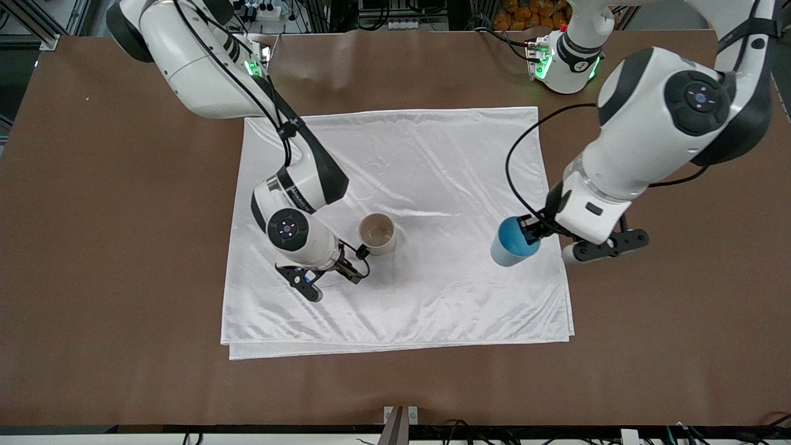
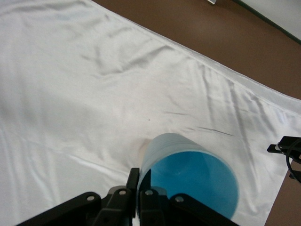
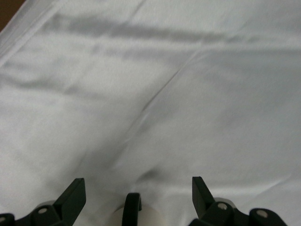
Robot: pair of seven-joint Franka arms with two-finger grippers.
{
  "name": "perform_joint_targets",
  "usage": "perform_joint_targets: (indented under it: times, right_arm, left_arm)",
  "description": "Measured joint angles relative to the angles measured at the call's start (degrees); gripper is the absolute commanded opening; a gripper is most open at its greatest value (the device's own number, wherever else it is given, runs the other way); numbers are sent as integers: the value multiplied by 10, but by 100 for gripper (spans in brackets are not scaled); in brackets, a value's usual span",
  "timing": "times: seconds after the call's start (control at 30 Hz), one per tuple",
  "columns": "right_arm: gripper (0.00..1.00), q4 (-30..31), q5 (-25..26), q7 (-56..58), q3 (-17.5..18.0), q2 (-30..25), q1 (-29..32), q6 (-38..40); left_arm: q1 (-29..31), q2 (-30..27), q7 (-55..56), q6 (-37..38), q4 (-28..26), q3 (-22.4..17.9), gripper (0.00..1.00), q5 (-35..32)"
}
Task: Place blue cup into white mug on cloth
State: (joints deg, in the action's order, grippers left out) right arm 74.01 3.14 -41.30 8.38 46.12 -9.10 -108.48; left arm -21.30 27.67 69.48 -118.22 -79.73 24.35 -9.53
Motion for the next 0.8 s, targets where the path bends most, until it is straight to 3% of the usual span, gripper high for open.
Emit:
perform_joint_targets:
  times: [0.17, 0.5, 0.8]
  right_arm:
    - [100, 6, 9, 42, 0, -2, 22, 5]
    - [100, 47, 11, 90, 0, -31, 45, 3]
    - [100, 180, 13, 134, 0, -129, 60, -53]
  left_arm:
    - [-36, 35, 38, -42, -1, -11, 0, -10]
    - [-138, 83, 77, -92, -1, -99, 0, -10]
    - [-184, 121, 93, -113, -1, -124, 0, -10]
